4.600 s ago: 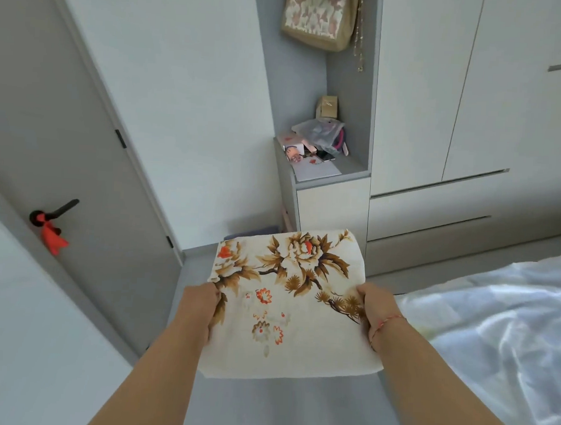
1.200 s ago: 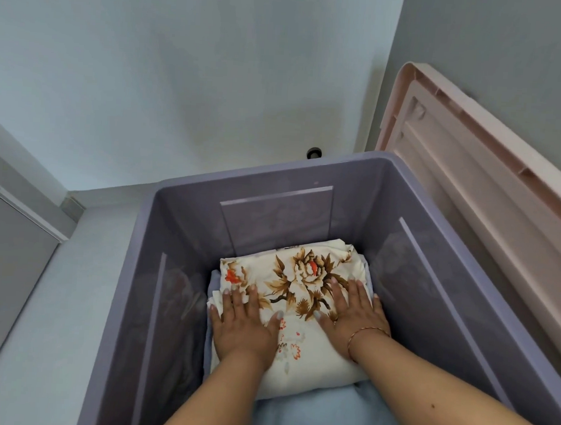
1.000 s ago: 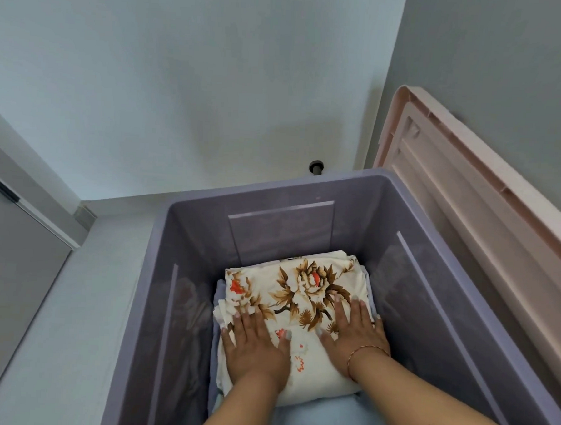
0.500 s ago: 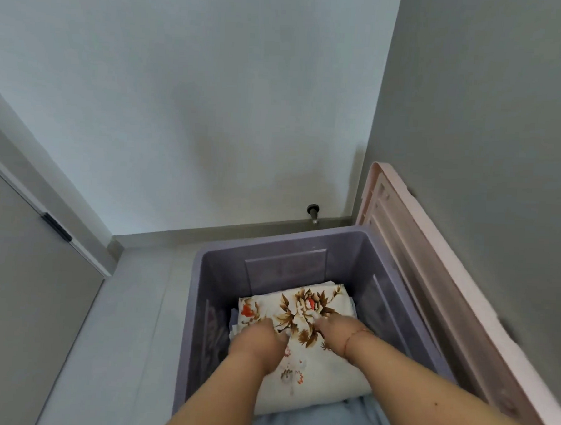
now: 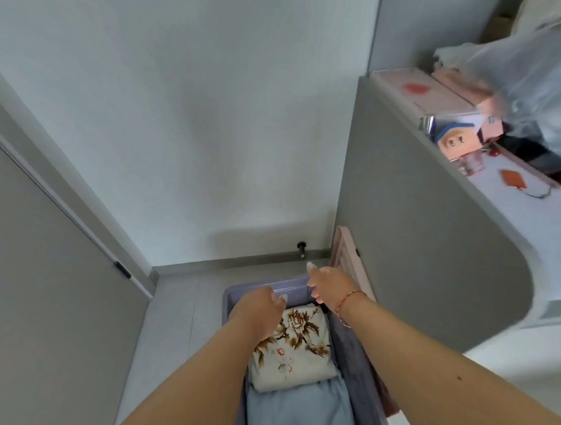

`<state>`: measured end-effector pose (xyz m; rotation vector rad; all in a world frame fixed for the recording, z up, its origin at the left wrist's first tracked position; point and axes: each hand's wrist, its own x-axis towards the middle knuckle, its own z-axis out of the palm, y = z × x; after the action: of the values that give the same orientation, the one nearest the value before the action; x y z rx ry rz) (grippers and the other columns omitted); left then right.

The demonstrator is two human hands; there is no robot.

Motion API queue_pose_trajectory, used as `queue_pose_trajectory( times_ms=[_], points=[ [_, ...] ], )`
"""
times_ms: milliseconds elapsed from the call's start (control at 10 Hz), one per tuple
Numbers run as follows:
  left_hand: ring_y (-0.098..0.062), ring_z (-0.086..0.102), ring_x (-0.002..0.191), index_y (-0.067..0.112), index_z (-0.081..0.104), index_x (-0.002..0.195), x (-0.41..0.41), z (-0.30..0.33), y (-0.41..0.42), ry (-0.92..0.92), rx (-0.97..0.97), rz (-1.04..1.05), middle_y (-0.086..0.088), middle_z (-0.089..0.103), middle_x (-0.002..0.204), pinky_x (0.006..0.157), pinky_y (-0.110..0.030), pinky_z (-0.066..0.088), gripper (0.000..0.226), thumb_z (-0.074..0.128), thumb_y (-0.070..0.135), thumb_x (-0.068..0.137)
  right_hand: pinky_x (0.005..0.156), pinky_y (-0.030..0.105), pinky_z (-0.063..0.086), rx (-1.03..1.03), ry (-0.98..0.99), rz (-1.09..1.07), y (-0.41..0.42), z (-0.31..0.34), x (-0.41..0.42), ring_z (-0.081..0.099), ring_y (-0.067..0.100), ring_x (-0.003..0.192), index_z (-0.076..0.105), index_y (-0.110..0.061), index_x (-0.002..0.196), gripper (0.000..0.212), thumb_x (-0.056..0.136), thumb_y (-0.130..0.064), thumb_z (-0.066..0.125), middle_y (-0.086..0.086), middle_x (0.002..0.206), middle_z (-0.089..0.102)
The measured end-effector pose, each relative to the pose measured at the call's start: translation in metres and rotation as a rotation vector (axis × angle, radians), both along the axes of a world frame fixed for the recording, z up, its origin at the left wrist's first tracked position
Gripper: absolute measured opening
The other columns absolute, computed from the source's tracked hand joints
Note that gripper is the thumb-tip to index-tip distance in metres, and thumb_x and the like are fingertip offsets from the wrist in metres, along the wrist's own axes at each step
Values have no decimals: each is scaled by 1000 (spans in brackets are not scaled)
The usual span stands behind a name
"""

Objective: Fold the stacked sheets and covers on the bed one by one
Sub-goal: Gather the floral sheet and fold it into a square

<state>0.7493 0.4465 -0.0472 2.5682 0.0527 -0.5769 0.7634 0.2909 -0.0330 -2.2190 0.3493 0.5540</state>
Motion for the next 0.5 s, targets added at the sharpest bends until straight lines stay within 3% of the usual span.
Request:
queue_pose_trajectory(
  times_ms=[100, 300, 400, 500],
  points=[
    [-10, 54, 73, 11, 58, 108, -28, 70, -9, -42, 80, -87, 0, 59, 86, 62, -22, 41, 33, 35, 34, 102, 96, 44, 46, 14, -14, 30, -11, 72, -27, 59, 36, 105, 60, 2, 110, 53, 102, -38, 26, 23, 113, 63],
    [-15, 54, 77, 6, 60, 106, -72, 177, -38, -81, 102, -193, -1, 55, 84, 64, -24, 37, 33, 35, 28, 102, 97, 46, 44, 46, -50, 15, -38, 177, -68, 56, 40, 112, 55, 4, 119, 36, 103, -16, 30, 28, 121, 57],
    [-20, 56, 85, 9, 61, 103, -85, 217, -53, -145, 88, -199, -8, 64, 97, 74, -27, 43, 31, 40, 32, 101, 97, 47, 46, 96, -105, -59, -51, 211, -85, 57, 40, 110, 57, -2, 111, 32, 102, -20, 33, 26, 118, 59],
    [-25, 61, 95, 8, 61, 104, -109, 247, -71, -186, 43, -231, -9, 66, 102, 82, -32, 47, 31, 42, 32, 100, 96, 45, 47, 76, -193, -108, -71, 241, -119, 59, 31, 94, 55, -11, 91, 34, 101, -35, 33, 18, 100, 62]
  ],
)
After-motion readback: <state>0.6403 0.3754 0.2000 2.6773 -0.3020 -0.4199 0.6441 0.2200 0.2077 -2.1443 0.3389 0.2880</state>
